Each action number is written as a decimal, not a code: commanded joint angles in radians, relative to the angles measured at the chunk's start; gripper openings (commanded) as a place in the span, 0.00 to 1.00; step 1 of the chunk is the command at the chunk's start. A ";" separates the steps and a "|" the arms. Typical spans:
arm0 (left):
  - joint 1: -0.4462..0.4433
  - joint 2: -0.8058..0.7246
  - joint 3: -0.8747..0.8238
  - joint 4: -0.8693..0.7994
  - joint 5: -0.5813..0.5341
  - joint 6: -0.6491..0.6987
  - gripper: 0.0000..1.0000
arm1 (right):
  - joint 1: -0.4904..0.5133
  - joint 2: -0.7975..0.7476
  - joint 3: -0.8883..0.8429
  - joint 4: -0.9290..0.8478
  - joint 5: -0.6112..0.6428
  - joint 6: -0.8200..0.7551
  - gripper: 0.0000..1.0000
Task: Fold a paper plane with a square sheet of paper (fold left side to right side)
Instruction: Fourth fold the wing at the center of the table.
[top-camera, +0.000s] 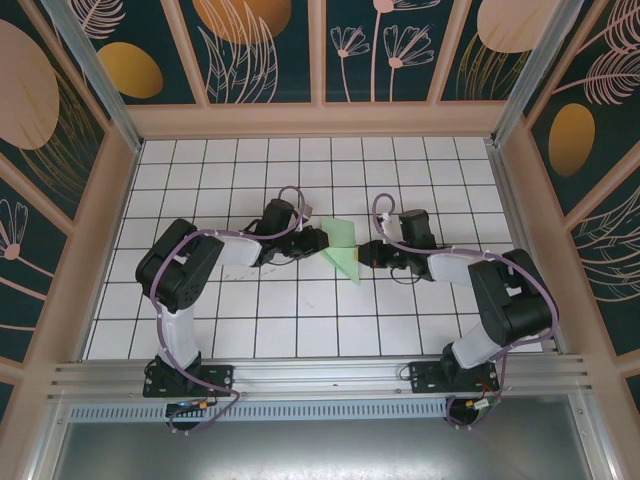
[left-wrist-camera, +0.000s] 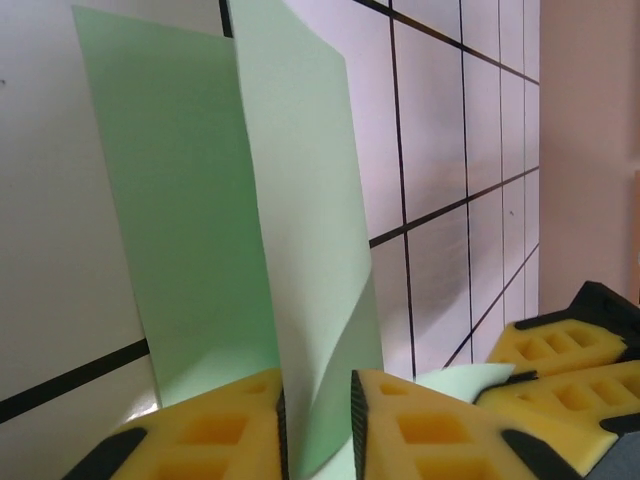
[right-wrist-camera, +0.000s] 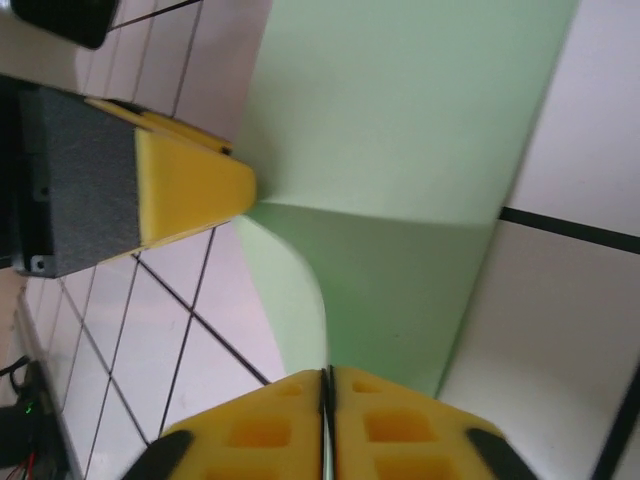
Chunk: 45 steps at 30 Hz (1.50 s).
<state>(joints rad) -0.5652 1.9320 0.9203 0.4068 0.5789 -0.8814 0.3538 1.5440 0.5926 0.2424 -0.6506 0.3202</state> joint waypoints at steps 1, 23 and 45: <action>-0.007 -0.020 0.007 0.020 0.009 -0.008 0.22 | -0.005 -0.105 0.009 -0.050 0.118 -0.032 0.26; -0.007 -0.056 -0.003 0.006 -0.006 -0.035 0.24 | 0.411 -0.097 0.090 -0.233 0.613 0.020 0.44; -0.011 -0.057 0.017 -0.014 -0.005 -0.057 0.24 | 0.509 0.019 0.163 -0.385 0.873 0.070 0.40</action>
<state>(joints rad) -0.5697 1.8988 0.9203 0.4072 0.5755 -0.9276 0.8429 1.5417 0.7238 -0.0990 0.1467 0.3611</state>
